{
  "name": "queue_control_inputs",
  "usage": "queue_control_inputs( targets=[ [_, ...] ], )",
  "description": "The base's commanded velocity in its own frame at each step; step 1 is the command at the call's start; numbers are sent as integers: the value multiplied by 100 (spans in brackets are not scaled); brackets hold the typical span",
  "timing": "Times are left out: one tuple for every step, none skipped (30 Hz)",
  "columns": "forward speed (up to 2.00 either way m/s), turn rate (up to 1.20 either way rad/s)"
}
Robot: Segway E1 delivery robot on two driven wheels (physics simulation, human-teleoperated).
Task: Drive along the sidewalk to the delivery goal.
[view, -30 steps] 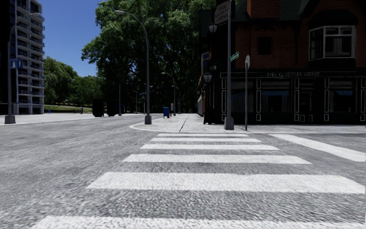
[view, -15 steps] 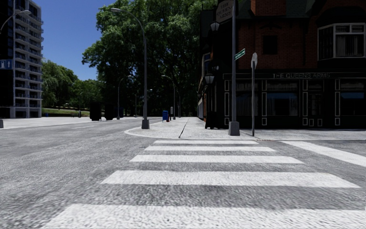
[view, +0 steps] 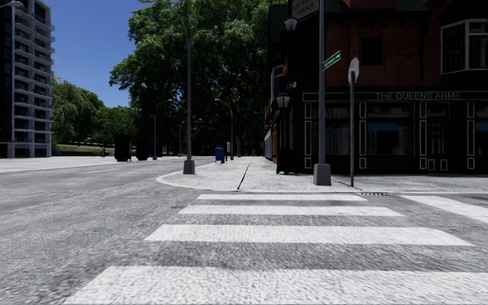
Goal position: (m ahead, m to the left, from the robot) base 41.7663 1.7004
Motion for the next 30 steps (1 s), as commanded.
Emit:
queue_control_inputs(
  targets=[
    [200, 0],
    [200, 0],
    [200, 0],
    [200, 0],
    [200, 0],
    [200, -9],
    [200, -12],
    [200, -13],
    [200, -13],
    [200, -13],
    [200, -13],
    [200, -13],
    [200, -13],
    [200, -13],
    [200, -13],
    [200, -8],
    [200, 0],
    [200, 0],
    [200, 0],
    [200, 0],
    [200, 0],
    [200, 0],
    [200, 0],
    [200, 0],
    [200, 0],
    [200, 0],
    [200, 0],
    [200, 0],
    [200, 0],
    [200, 0]
  ],
)
